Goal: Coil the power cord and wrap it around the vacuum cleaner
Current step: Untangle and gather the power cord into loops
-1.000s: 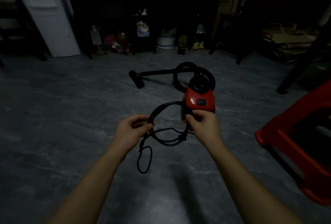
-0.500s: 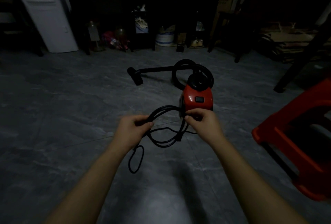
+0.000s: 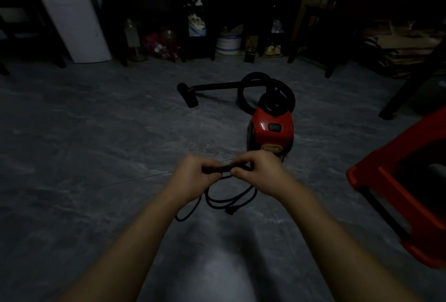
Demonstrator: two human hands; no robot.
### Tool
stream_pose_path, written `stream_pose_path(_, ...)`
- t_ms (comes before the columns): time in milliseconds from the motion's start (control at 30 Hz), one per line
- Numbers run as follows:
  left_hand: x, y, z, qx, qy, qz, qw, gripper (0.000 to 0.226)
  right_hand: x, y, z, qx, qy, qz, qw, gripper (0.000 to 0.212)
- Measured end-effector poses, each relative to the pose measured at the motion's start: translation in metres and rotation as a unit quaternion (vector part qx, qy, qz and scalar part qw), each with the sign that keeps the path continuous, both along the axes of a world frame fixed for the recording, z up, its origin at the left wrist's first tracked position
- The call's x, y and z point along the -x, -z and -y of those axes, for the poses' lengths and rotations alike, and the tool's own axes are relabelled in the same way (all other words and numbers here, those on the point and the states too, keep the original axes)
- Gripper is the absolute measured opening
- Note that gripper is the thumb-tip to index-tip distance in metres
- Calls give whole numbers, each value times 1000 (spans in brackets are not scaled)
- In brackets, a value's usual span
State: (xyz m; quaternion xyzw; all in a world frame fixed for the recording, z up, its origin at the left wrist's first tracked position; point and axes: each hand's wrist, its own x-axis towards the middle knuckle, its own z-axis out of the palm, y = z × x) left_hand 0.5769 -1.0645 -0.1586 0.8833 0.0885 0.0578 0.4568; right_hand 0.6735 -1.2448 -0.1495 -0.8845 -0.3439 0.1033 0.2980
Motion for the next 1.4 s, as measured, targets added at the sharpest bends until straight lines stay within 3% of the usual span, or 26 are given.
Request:
stream_pose_path(133,-2,-2,4,29,-13,1,999,18,0,3,-1,51,-10,-16,999,13)
stream_pose_path(433,-11,0,9,111,-24,-1,993,17,-2,-8,18,-35,15,-86,996,13)
stream_pose_path(567,-17,-2,24,189,-5,-21,982,4,-5,-7,36,-40,58,-70,995,12)
stream_pose_path(767,-36,12,52,261,-12,-86,962,26,-3,-15,87,-12,146,-54,988,10)
stream_pose_path(933,-54,21,94,229,30,-75,970,14,4,-25,146,-3,263,-20,965,16)
stream_pose_path(1067,-69,30,129,211,52,-52,975,22,7,-28,185,-65,360,-10,931,19)
stream_pose_path(1400,-73,27,160,162,93,79,979,26,18,-39,221,-142,397,-38,906,21)
